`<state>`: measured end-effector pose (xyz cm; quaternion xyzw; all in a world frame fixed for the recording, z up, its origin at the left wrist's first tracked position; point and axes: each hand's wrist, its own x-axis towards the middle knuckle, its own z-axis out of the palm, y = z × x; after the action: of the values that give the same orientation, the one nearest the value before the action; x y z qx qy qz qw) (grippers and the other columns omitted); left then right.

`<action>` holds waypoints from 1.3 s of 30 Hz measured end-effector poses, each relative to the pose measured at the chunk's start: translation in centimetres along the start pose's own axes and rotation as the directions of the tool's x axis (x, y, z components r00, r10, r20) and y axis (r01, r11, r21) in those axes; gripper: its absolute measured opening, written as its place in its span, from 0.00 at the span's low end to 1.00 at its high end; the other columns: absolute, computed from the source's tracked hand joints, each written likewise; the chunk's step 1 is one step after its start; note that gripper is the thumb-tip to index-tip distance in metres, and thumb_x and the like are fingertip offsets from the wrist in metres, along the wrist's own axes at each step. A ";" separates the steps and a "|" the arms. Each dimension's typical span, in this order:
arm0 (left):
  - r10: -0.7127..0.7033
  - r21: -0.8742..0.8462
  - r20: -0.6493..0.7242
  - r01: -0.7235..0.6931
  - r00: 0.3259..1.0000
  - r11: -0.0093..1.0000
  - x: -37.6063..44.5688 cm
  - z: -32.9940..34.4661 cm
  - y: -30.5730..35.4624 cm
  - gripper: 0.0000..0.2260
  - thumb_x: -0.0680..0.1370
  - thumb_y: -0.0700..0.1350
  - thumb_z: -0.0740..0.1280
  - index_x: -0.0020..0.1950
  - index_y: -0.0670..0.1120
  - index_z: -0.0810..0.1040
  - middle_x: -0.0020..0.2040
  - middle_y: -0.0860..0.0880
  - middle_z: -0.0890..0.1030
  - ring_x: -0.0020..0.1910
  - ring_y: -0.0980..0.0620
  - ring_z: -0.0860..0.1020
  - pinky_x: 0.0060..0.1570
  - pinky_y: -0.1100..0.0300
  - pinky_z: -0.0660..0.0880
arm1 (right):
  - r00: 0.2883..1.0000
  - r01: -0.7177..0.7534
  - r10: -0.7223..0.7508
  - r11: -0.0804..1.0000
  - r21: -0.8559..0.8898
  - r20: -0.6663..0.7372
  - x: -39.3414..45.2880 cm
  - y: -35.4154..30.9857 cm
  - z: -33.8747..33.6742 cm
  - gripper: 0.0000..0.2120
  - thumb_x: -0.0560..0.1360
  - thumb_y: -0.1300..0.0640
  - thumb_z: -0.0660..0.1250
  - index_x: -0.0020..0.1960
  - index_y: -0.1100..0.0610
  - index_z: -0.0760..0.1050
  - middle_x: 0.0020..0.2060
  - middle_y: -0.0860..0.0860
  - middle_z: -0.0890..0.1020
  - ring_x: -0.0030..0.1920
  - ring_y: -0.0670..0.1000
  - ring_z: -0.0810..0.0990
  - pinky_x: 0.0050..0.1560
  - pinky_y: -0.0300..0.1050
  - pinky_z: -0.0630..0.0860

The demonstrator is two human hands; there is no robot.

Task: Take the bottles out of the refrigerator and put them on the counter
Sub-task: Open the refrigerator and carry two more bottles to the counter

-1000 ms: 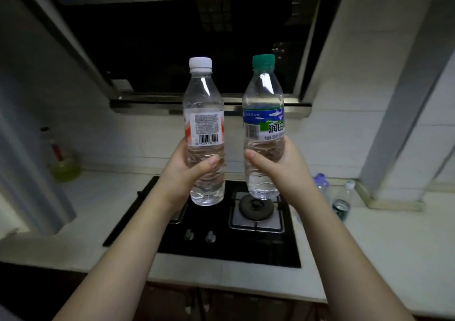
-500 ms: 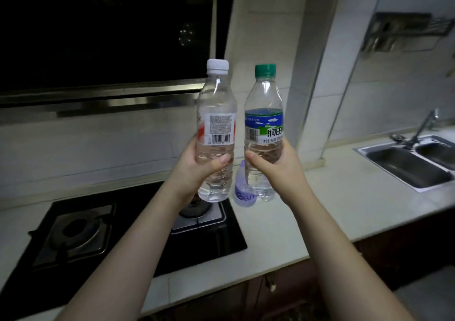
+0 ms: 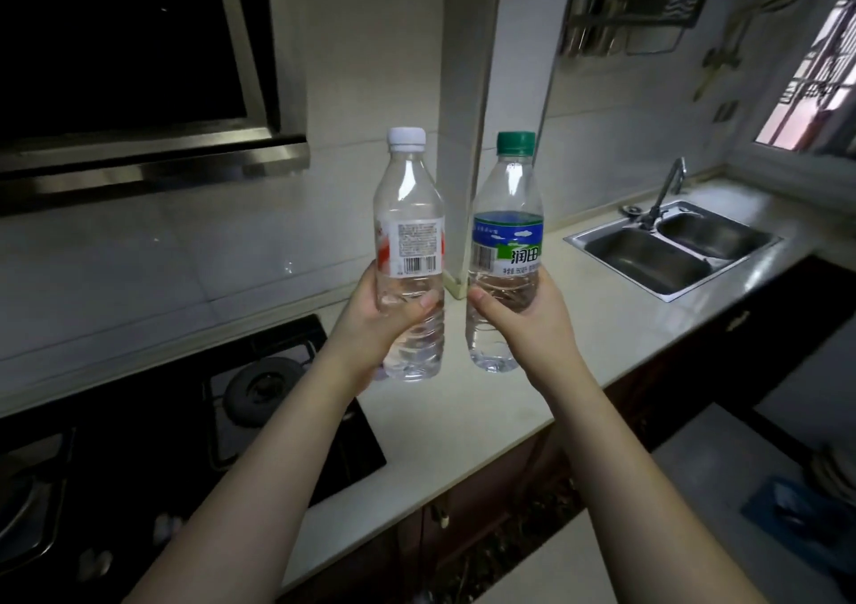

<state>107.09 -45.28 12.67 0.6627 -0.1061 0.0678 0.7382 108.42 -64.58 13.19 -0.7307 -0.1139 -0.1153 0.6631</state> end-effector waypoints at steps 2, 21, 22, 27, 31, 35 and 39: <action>-0.019 -0.011 -0.005 0.019 1.000 1.000 1.3 2.0 -1.0 0.30 0.64 0.52 0.77 0.65 0.55 0.73 0.57 0.51 0.84 0.56 0.49 0.82 0.52 0.57 0.80 | 1.000 -0.005 0.005 1.000 -0.001 -0.010 1.0 1.2 -1.7 0.19 0.70 0.59 0.77 0.59 0.53 0.76 0.50 0.47 0.86 0.50 0.46 0.84 0.52 0.42 0.80; -0.180 0.098 -0.207 0.204 0.962 0.974 8.4 14.1 -14.7 0.26 0.64 0.55 0.78 0.59 0.67 0.74 0.58 0.58 0.83 0.57 0.57 0.81 0.50 0.64 0.78 | 0.989 -0.136 0.139 0.989 -0.062 0.049 8.9 14.3 -13.3 0.19 0.67 0.58 0.79 0.54 0.50 0.76 0.44 0.43 0.84 0.44 0.37 0.82 0.41 0.25 0.73; -0.189 0.121 -0.205 0.216 0.960 0.969 8.7 14.1 -15.4 0.27 0.65 0.55 0.78 0.60 0.68 0.73 0.58 0.60 0.82 0.57 0.58 0.81 0.52 0.64 0.78 | 0.987 -0.152 0.155 0.986 -0.061 0.041 9.2 15.0 -13.3 0.20 0.67 0.57 0.79 0.55 0.50 0.76 0.44 0.43 0.84 0.44 0.37 0.82 0.41 0.25 0.73; -0.235 0.160 -0.211 0.271 0.949 0.949 10.9 12.9 -18.9 0.32 0.67 0.51 0.79 0.68 0.54 0.70 0.61 0.55 0.81 0.60 0.56 0.80 0.60 0.54 0.75 | 0.971 -0.234 0.238 0.969 -0.081 0.041 11.3 19.1 -12.7 0.23 0.63 0.47 0.79 0.55 0.47 0.75 0.46 0.42 0.84 0.46 0.39 0.83 0.45 0.33 0.75; -0.255 0.165 -0.258 0.303 0.932 0.938 12.7 11.8 -21.6 0.29 0.70 0.46 0.78 0.66 0.57 0.70 0.61 0.55 0.80 0.58 0.59 0.79 0.57 0.61 0.74 | 0.948 -0.307 0.313 0.946 -0.107 0.050 12.9 22.3 -11.7 0.28 0.60 0.41 0.78 0.57 0.46 0.75 0.48 0.43 0.84 0.47 0.40 0.83 0.50 0.43 0.79; -0.278 0.171 -0.288 0.335 0.916 0.926 14.0 10.5 -24.1 0.27 0.71 0.44 0.78 0.63 0.60 0.69 0.60 0.58 0.80 0.56 0.64 0.79 0.51 0.72 0.73 | 0.933 -0.338 0.353 0.927 -0.160 0.071 13.9 24.9 -10.8 0.30 0.61 0.41 0.79 0.59 0.47 0.73 0.49 0.45 0.84 0.48 0.42 0.83 0.52 0.47 0.80; -0.307 0.223 -0.283 0.374 0.908 0.900 15.3 10.1 -26.1 0.30 0.69 0.45 0.79 0.67 0.54 0.70 0.58 0.58 0.80 0.53 0.67 0.78 0.45 0.77 0.72 | 0.921 -0.365 0.383 0.910 -0.194 0.065 14.5 27.2 -10.2 0.31 0.63 0.44 0.79 0.62 0.48 0.71 0.50 0.44 0.82 0.49 0.41 0.82 0.49 0.42 0.79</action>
<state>127.47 -58.82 -7.73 0.7529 0.1131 0.0308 0.6476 130.64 -77.09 -6.88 -0.8003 0.0056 0.0415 0.5982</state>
